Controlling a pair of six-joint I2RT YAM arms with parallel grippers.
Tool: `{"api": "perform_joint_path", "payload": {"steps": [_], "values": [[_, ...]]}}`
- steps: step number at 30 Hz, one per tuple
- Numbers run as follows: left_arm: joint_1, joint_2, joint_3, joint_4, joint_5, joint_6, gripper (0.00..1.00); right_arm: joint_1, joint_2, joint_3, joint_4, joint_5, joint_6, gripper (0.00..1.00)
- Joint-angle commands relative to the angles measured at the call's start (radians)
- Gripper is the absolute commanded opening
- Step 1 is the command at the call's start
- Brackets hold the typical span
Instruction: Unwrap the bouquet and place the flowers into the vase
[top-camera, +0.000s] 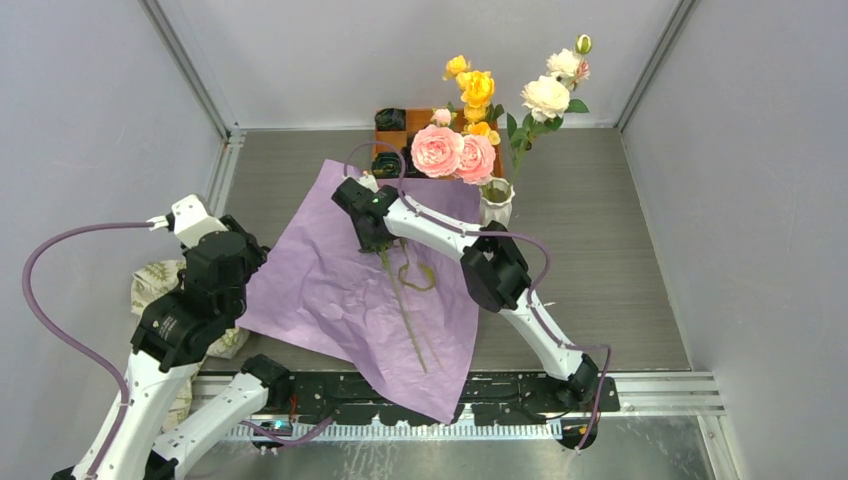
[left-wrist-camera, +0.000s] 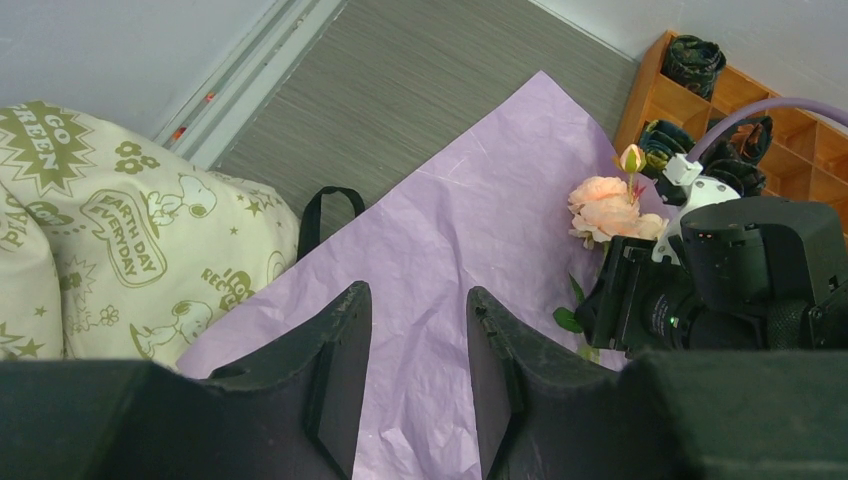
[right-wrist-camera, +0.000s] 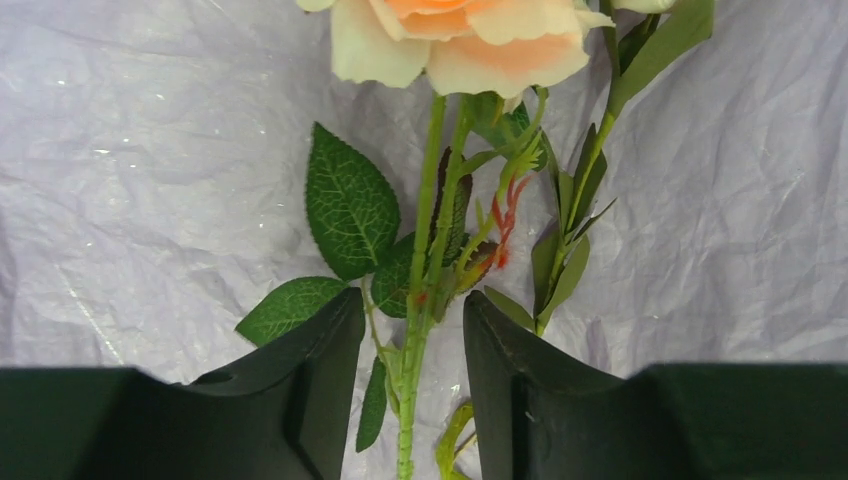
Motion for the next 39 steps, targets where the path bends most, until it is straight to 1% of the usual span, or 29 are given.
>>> {"api": "perform_joint_path", "payload": {"steps": [1, 6, 10, 11, 17, 18, 21, 25, 33, 39], "values": [[0.003, 0.003, -0.011, 0.064, -0.012, 0.012, 0.41, -0.018, 0.006, 0.056, -0.017, -0.006, -0.010, 0.46], [0.003, 0.005, -0.012, 0.065, -0.004, 0.012, 0.41, -0.026, 0.038, 0.088, -0.033, -0.012, -0.021, 0.38], [0.003, 0.000, -0.012, 0.066, 0.001, 0.010, 0.42, -0.027, 0.037, 0.098, -0.034, -0.067, -0.015, 0.32], [0.004, -0.001, -0.012, 0.066, 0.002, 0.009, 0.41, -0.027, 0.034, 0.099, -0.033, -0.071, -0.013, 0.29], [0.003, -0.006, -0.004, 0.060, 0.011, 0.006, 0.41, -0.025, -0.027, 0.060, -0.023, -0.048, -0.018, 0.04], [0.003, -0.009, -0.004, 0.061, 0.010, 0.005, 0.41, -0.026, -0.046, 0.038, -0.016, -0.042, -0.018, 0.01], [0.003, -0.014, -0.003, 0.059, 0.012, 0.004, 0.41, -0.022, -0.108, -0.010, 0.001, -0.037, -0.020, 0.01], [0.003, -0.019, 0.008, 0.044, -0.003, 0.004, 0.41, 0.010, -0.241, -0.088, 0.033, -0.039, -0.022, 0.01], [0.003, -0.041, 0.031, 0.025, -0.014, 0.005, 0.41, 0.137, -0.533, -0.222, 0.094, -0.005, -0.035, 0.01], [0.003, -0.041, 0.049, 0.011, -0.006, -0.004, 0.41, 0.216, -0.731, -0.270, 0.094, 0.005, -0.061, 0.01]]}}
